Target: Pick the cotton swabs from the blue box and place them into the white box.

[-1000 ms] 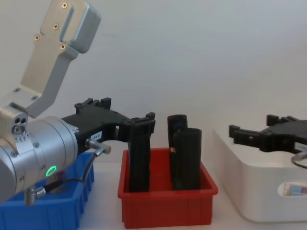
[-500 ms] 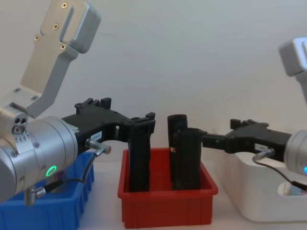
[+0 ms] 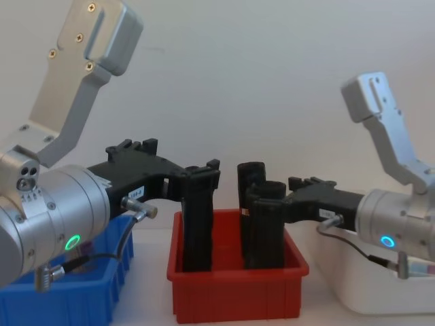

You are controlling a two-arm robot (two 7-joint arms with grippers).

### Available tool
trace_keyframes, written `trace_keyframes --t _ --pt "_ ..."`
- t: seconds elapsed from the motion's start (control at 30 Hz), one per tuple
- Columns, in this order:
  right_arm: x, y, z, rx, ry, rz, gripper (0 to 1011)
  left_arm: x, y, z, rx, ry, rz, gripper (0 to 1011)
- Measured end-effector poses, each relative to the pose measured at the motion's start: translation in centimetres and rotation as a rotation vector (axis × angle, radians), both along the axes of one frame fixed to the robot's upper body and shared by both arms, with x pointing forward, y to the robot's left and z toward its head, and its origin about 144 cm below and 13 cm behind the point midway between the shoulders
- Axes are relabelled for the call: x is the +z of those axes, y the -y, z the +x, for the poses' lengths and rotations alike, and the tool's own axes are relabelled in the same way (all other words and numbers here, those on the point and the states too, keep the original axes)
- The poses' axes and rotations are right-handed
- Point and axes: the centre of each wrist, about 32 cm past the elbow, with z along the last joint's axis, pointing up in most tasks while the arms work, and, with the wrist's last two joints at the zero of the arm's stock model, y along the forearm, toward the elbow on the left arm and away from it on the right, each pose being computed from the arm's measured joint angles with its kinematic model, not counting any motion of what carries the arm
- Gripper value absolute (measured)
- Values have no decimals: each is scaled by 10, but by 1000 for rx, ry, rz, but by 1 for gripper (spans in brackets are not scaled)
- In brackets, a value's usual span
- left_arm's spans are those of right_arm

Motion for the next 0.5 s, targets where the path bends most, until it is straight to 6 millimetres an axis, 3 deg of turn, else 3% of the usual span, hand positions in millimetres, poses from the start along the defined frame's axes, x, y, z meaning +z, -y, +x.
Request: trace_keyframes --t 0.33,0.5 --pt "-4 -10 19 18 -14 -13 989 0 0 0 0 0 0 1004" --pt "-5 -14 25 27 -20 -19 863 0 0 0 0 0 0 1004"
